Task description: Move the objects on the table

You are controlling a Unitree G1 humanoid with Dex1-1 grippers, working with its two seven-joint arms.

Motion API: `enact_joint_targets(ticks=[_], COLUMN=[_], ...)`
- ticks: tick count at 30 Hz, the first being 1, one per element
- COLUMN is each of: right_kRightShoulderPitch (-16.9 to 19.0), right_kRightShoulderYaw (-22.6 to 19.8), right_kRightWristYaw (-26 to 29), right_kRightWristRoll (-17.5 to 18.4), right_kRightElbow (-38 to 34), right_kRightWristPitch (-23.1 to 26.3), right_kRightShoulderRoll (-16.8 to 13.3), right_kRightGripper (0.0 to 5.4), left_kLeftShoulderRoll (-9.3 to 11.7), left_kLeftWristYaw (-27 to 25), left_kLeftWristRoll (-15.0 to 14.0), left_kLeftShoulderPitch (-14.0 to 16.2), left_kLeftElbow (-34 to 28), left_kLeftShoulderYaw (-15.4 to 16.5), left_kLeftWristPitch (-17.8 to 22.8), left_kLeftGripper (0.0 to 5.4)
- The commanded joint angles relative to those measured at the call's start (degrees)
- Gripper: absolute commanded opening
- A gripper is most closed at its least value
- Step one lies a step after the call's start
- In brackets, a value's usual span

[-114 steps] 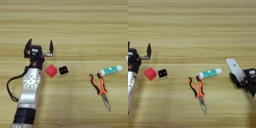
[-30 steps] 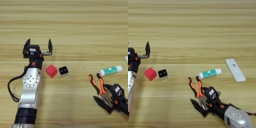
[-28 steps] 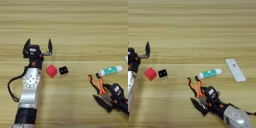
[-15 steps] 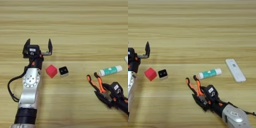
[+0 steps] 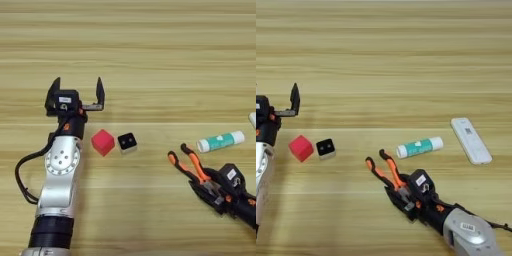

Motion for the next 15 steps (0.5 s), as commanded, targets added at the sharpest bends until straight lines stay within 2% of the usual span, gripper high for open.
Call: enact_joint_targets(ticks=[1, 15], right_kRightShoulderPitch=[0.5, -0.7], right_kRightShoulderYaw=[-0.3, -2.4], right_kRightWristYaw=[-0.2, 1.2], right_kRightWristRoll=[-0.8, 0.3], right_kRightElbow=[1.3, -2.4], right_kRightWristPitch=[2.0, 2.7], right_kRightShoulderRoll=[-0.7, -2.1], right_kRightGripper=[2.33, 2.33], left_kLeftShoulderRoll=[0.0, -0.2], left_kLeftWristYaw=[-0.3, -0.9], left_kLeftWristRoll=[-0.4, -0.4], left_kLeftShoulderPitch=[-0.3, -0.3], left_kLeftElbow=[0.2, 0.1], left_kLeftShoulderYaw=[0.1, -0.2], left_kLeftWristPitch=[-0.2, -0.2], left_kLeftGripper=[5.4, 5.4])
